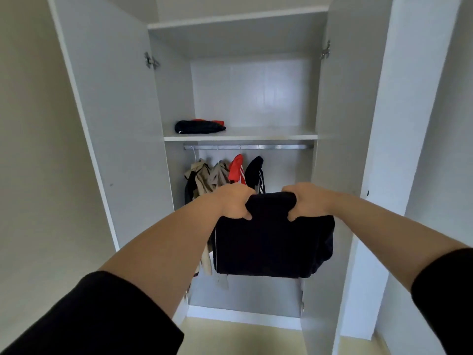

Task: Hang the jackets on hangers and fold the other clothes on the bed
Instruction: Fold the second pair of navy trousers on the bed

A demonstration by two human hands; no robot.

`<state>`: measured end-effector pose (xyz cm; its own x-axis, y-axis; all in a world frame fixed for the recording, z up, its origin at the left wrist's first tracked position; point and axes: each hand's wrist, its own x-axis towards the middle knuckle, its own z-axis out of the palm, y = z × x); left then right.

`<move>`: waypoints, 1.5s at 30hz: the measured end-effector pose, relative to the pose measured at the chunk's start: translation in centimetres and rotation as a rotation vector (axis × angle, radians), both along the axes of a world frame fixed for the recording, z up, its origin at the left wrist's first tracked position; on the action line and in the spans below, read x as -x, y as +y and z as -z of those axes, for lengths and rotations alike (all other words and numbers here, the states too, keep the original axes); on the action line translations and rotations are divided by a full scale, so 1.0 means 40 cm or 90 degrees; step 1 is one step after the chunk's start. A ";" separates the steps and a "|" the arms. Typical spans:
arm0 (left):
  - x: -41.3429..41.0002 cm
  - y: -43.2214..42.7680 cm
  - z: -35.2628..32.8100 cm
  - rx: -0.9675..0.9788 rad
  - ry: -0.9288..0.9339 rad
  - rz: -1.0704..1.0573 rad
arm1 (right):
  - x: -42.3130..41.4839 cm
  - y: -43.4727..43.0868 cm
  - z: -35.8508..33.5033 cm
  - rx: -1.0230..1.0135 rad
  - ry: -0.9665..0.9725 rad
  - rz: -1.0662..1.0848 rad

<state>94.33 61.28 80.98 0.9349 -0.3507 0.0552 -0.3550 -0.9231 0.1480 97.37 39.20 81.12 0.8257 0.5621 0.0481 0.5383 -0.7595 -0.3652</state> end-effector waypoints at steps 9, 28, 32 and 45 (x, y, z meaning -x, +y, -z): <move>-0.422 0.160 -0.205 0.130 0.042 -0.084 | -0.486 0.166 -0.191 -0.083 0.025 -0.013; -1.233 0.492 -0.650 0.019 -0.496 -0.090 | -1.257 0.508 -0.624 -0.192 -0.561 0.051; -1.467 0.485 -0.549 -0.098 -0.596 -0.054 | -1.471 0.509 -0.507 -0.041 -0.707 0.100; -1.976 0.490 -0.168 -0.149 -0.210 -0.111 | -1.969 0.521 -0.204 0.250 -0.252 0.098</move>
